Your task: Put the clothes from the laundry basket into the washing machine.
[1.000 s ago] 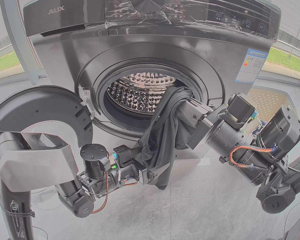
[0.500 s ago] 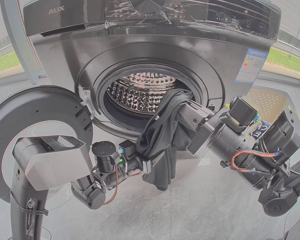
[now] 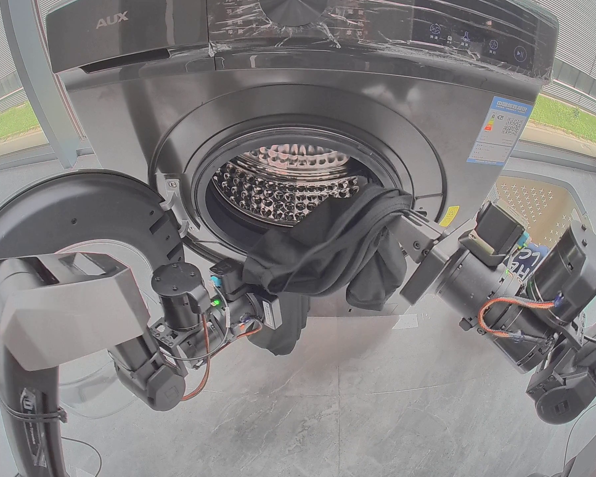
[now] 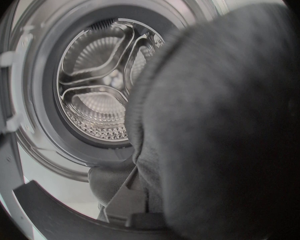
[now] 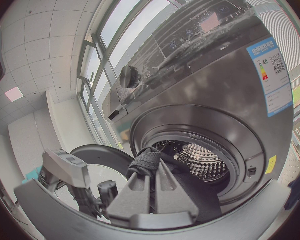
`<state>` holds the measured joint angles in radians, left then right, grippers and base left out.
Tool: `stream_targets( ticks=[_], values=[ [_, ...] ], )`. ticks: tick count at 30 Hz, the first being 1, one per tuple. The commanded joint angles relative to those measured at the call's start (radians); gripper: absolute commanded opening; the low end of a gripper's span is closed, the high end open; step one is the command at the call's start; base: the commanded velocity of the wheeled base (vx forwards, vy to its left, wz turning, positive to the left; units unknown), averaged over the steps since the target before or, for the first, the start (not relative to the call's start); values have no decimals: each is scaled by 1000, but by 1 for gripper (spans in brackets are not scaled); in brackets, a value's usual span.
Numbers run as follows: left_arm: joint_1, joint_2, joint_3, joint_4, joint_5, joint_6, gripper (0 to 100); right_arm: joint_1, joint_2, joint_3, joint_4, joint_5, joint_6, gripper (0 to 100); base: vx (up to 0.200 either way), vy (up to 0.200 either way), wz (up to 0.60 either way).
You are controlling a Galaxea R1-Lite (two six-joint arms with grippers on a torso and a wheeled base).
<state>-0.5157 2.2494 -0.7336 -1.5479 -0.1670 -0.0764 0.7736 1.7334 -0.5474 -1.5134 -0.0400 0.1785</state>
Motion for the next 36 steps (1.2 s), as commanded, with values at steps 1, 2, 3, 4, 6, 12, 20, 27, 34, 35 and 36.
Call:
stream_targets(
  ticks=[1, 2, 3, 4, 6, 12, 20, 27, 34, 35, 36],
  values=[
    [5, -197, 97, -1, 15, -2, 0, -14, 37, 73, -4, 0, -2, 0, 0, 0, 0],
    [5, -209, 100, -1, 15, -3, 0, -13, 44, 75, -4, 0, -2, 0, 0, 0, 0],
    [16, -246, 112, -1, 15, -5, 0, -8, 60, 78, -8, 0, -2, 0, 0, 0, 0],
    [25, -274, 126, -1, 14, -8, 0, -7, 69, 81, -10, 0, -2, 0, 0, 0, 0],
    [34, -324, 149, -1, 12, -25, 0, -7, 80, 83, -11, 0, -2, 0, 0, 0, 0],
    [28, -406, 151, -1, 14, -79, 0, 10, 89, 107, -11, -1, -2, 0, 0, 0, 0],
    [29, -425, 146, -1, 15, -82, 0, 32, 126, 144, -19, -1, 1, 0, 0, 0, 0],
    [29, -425, 129, -1, 18, -82, 0, 46, 127, 276, -1, -3, 1, 100, 0, 0, 0],
    [33, -427, 135, -1, 34, -82, 0, 58, 115, 431, -2, 9, -14, 100, 0, 0, 0],
    [33, -429, 142, -1, 41, -82, 0, 67, 109, 443, -2, 11, -17, 100, 0, 0, 0],
    [33, -429, 146, -1, 47, -82, 0, 79, 103, 451, 1, 11, -19, 100, 0, 0, 0]
  ],
)
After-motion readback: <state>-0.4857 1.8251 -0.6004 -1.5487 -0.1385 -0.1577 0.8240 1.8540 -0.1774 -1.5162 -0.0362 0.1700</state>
